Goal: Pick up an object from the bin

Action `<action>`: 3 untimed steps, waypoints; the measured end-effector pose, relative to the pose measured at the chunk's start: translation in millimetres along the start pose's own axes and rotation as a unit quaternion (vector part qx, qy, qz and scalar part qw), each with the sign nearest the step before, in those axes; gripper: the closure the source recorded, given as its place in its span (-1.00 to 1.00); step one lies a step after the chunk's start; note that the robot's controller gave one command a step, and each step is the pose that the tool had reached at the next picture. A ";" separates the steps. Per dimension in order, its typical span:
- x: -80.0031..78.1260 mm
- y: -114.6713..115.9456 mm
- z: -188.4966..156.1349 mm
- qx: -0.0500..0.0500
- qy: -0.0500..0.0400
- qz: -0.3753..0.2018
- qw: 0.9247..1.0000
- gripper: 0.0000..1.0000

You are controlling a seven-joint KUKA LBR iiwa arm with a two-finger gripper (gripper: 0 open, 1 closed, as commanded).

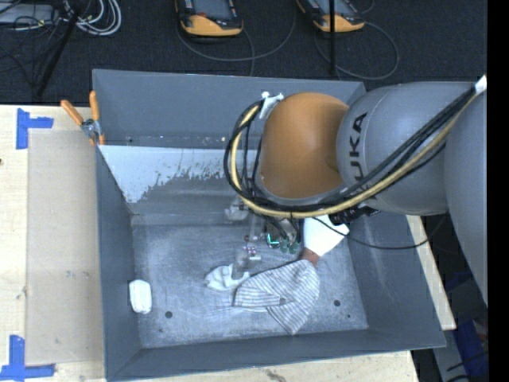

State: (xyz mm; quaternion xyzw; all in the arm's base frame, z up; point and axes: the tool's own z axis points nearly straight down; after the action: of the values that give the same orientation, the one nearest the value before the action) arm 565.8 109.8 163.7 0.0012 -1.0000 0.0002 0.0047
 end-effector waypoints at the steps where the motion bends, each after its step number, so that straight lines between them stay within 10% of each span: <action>1: -1.9 -0.5 -4.1 0.000 -0.004 0.001 1.000 -1.00; 3: 0.4 -15.6 57.4 0.000 -0.001 -0.133 0.991 -1.00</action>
Offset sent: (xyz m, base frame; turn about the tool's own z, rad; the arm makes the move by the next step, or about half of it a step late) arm -0.0009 -0.0195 -0.0937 -0.3249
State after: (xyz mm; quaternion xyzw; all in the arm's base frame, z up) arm 565.0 94.2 106.3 0.1338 -0.9910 -0.0002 0.0035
